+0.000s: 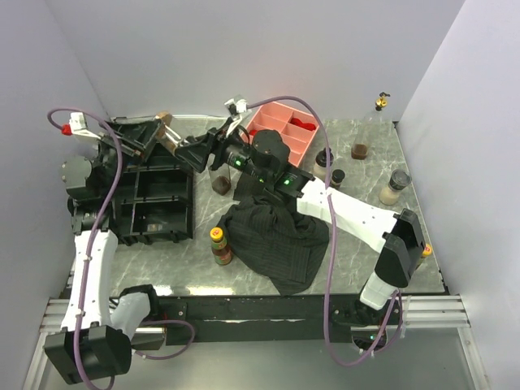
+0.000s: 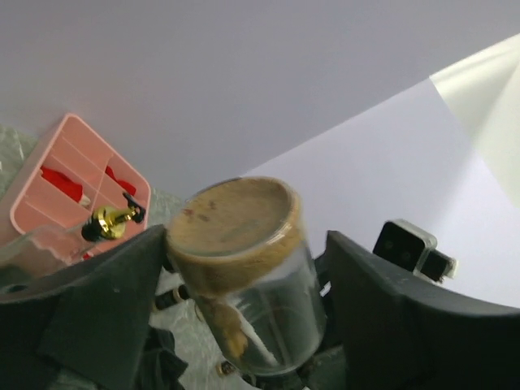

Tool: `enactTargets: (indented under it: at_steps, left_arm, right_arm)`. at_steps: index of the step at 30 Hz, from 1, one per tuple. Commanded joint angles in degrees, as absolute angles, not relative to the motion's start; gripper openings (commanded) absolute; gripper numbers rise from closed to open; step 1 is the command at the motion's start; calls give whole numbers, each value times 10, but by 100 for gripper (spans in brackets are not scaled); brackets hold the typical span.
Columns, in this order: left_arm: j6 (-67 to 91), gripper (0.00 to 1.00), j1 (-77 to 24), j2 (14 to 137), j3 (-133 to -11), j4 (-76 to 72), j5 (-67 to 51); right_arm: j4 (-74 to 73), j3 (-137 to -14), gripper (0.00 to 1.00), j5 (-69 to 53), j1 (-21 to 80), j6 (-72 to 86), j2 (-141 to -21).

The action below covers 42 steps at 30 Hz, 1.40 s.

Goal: Organize the condiment bottles
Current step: Place the bottle in the storage box.

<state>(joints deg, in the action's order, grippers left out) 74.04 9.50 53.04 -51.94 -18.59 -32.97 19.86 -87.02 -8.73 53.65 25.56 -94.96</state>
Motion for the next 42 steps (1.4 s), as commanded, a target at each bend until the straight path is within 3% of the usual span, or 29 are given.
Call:
enactTargets:
  at_steps: [1,4,7,13,19,22,28,30,34,42]
  left_arm:
    - [673,93,89,500,-531,-170,-385]
    - [631,99,89,497,-539,-143,-405]
    - [593,97,89,489,-547,-114,-424]
    - [382,96,88,474,-591,89,-395]
    - [176,99,89,447,-545,111,-454]
    - [70,98,34,449,-536,129,-416]
    - [-16,91,-40,499,-560,129,-481]
    - [-33,91,-64,517,-569,137,-505]
    - [-115,93,-130,545,-583,158,-524]
    - [-185,98,-271,628,-640,185,-448]
  right_arm:
    - [186,-868,0,-90,533,242,-911]
    - [158,-870,0,-112,517,256,-905]
    - [130,-864,0,-140,504,258,-896]
    - [25,-824,0,-174,479,217,-835]
    - [-110,-807,0,-197,442,186,-790]
    - [-185,-802,0,-179,433,163,-770]
    - [-269,-771,0,-114,428,132,-745]
    - [-273,-759,0,-71,425,128,-740]
    - [-277,-749,0,-95,413,122,-730]
    - [-316,-787,0,-119,413,105,-716]
